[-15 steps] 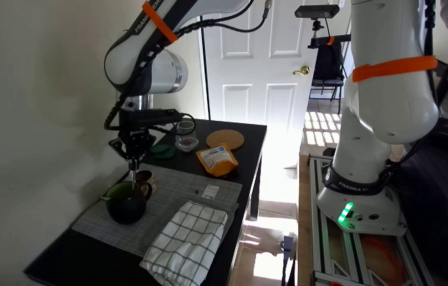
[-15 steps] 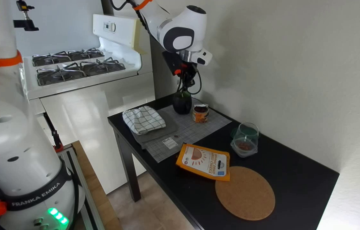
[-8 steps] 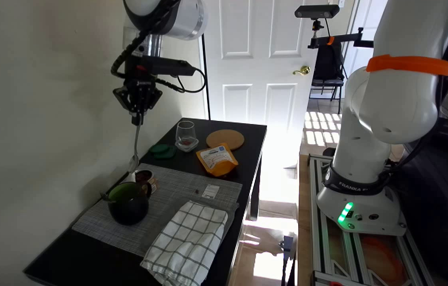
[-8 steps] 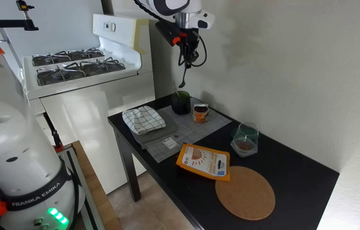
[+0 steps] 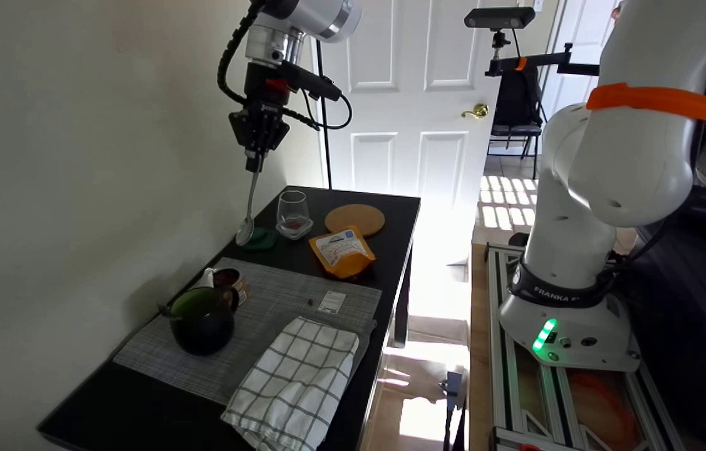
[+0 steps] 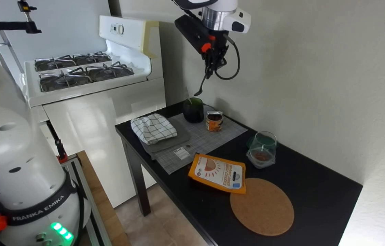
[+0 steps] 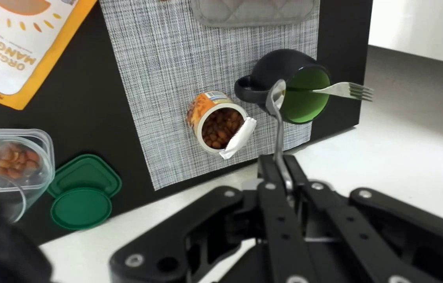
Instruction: Put the spoon in the can then remove some contents from the can and put them in the glass cup on the right.
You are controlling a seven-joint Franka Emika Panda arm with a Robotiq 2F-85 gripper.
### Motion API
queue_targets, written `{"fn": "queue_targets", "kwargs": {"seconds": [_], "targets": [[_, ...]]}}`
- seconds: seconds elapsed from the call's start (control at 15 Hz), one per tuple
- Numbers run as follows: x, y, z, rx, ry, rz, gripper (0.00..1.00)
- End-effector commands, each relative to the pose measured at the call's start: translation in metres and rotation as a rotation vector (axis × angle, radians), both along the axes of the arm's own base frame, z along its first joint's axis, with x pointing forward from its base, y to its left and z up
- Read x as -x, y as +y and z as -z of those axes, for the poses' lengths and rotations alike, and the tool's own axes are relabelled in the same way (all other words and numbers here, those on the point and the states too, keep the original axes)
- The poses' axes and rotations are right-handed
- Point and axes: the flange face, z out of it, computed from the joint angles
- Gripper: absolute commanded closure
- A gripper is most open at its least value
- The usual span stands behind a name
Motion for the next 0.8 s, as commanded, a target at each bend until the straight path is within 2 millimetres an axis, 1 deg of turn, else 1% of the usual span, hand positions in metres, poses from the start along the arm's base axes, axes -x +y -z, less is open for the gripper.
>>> {"fn": "queue_targets", "kwargs": {"seconds": [0.0, 0.07, 0.13, 0.2, 0.33, 0.4, 0.47, 0.73], "targets": [[-0.010, -0.019, 0.032, -0.145, -0.054, -0.078, 0.98], [-0.011, -0.025, 0.043, -0.200, -0.069, -0.087, 0.98], [-0.006, -0.020, 0.027, -0.125, -0.045, -0.057, 0.98], [-0.007, -0.025, 0.035, -0.133, -0.047, -0.062, 0.92], [-0.008, -0.025, 0.036, -0.125, -0.044, -0.061, 0.92], [-0.014, -0.022, 0.040, -0.128, -0.058, -0.033, 0.98], [-0.018, -0.022, 0.042, -0.149, -0.061, -0.037, 0.98], [-0.035, -0.039, 0.065, -0.177, -0.038, 0.037, 0.98]]}}
